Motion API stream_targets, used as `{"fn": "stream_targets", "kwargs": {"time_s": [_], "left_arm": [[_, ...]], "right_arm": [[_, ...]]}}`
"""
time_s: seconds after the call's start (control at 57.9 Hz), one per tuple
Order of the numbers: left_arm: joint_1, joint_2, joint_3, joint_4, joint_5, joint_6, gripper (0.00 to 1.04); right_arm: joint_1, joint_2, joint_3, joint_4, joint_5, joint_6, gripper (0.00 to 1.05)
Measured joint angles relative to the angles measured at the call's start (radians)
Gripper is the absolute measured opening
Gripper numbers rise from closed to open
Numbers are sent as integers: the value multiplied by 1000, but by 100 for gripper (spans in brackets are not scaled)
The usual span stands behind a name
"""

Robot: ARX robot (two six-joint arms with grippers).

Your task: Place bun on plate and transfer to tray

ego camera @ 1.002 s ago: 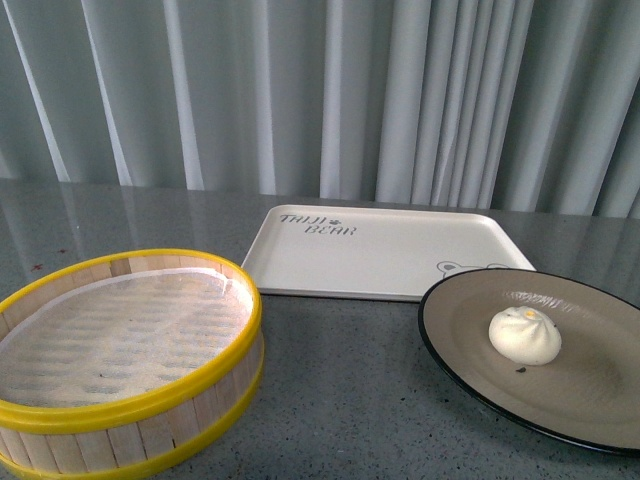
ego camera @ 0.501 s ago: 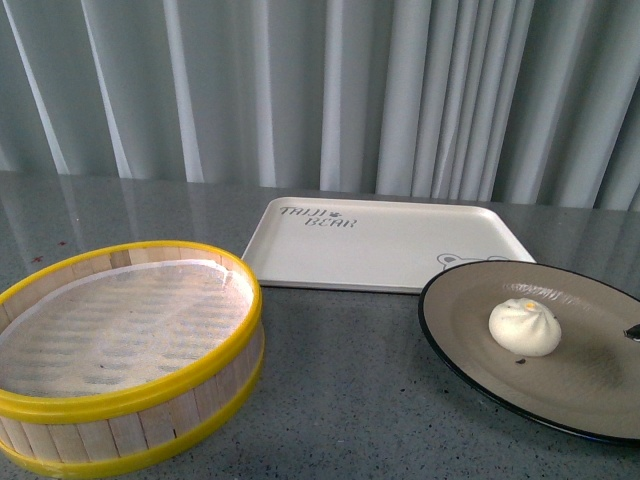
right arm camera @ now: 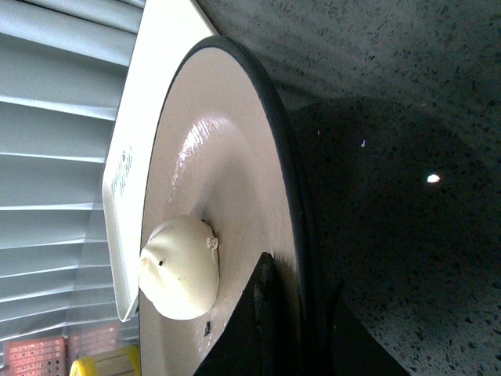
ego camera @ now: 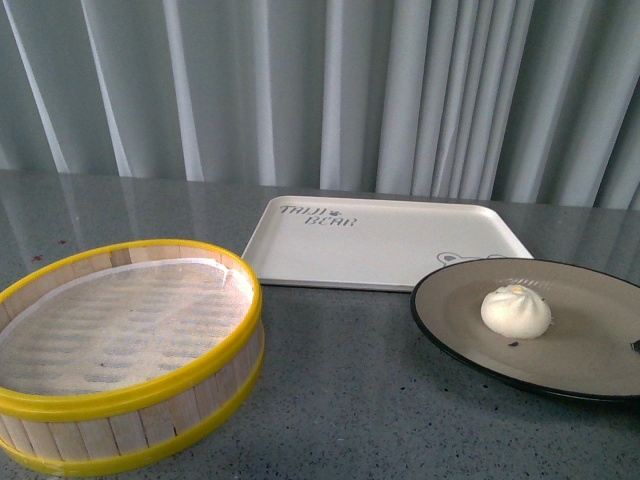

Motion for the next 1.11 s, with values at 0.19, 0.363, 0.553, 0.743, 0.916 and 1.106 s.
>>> {"fn": "stream_targets", "kwargs": {"time_s": [0.19,0.363,0.553,0.743,0.916,1.106], "left_arm": [[0,0,0,0,0,0,98],[0,0,0,0,0,0,98],[0,0,0,0,0,0,98],[0,0,0,0,0,0,98],[0,0,0,0,0,0,98],[0,0,0,0,0,0,98]], "right_arm": [[0,12,-10,60,-14,-10,3],[11,5,-32,119,-31,-32,3],[19,-59,-40,187,-100,-36,3],[4,-120,-23,232,-153,-10,3],[-42,-99,33,239,-170,19,3],[-74,-24,146,190,-187,26,3]]}}
